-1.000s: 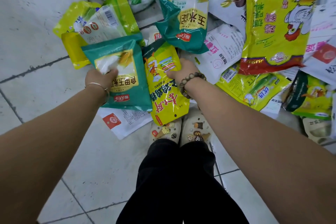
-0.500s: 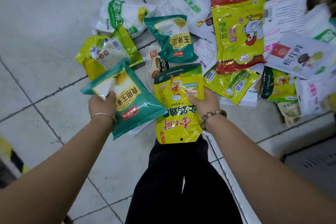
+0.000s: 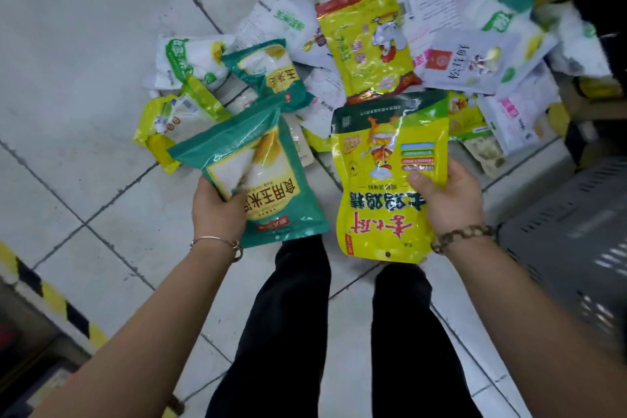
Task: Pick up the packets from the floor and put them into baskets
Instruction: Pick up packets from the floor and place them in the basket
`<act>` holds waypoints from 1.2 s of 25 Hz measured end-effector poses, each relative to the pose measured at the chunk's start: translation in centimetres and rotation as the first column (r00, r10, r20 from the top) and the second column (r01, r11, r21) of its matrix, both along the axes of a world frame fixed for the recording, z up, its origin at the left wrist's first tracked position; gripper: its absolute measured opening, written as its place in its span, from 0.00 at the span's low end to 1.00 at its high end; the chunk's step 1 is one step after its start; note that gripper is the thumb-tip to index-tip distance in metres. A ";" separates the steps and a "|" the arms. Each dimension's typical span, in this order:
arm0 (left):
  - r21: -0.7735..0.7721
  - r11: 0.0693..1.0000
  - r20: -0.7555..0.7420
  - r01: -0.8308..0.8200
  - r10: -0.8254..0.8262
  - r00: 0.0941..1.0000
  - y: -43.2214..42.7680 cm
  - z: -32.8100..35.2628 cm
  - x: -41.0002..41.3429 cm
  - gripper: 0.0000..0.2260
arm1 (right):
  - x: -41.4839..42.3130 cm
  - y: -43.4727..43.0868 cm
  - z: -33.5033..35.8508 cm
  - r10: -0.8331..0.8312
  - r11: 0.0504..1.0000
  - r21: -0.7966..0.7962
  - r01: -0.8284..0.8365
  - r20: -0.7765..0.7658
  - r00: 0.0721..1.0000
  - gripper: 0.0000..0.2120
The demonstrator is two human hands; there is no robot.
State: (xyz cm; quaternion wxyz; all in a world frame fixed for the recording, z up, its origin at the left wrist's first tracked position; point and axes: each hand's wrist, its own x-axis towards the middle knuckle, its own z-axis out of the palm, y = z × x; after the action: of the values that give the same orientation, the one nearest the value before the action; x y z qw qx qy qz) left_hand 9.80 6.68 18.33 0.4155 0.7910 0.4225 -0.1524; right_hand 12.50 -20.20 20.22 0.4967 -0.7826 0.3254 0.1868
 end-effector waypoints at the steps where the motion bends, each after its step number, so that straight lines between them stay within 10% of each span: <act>1: 0.001 1.000 -0.002 0.011 -0.011 1.000 -1.2 0.6 0.1 0.15 | -0.6 -1.4 0.5 -0.030 1.000 0.004 0.030 0.006 1.000 0.13; 24: -0.205 0.725 0.237 0.658 -0.616 0.752 -44.5 15.7 -3.5 0.10 | -21.6 -41.5 15.0 -0.646 0.737 -0.043 0.675 0.251 0.721 0.07; 30: -0.087 0.588 0.227 0.804 -0.774 0.591 -53.3 15.9 -5.3 0.09 | -27.6 -48.9 15.0 -0.613 0.640 -0.397 0.658 0.252 0.749 0.13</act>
State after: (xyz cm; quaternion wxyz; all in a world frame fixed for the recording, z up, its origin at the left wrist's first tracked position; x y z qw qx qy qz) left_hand 4.49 -46.63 34.20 0.4075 0.8646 -0.0252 -0.2928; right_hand -15.11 -69.12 35.22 0.3440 -0.7203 0.5904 -0.1196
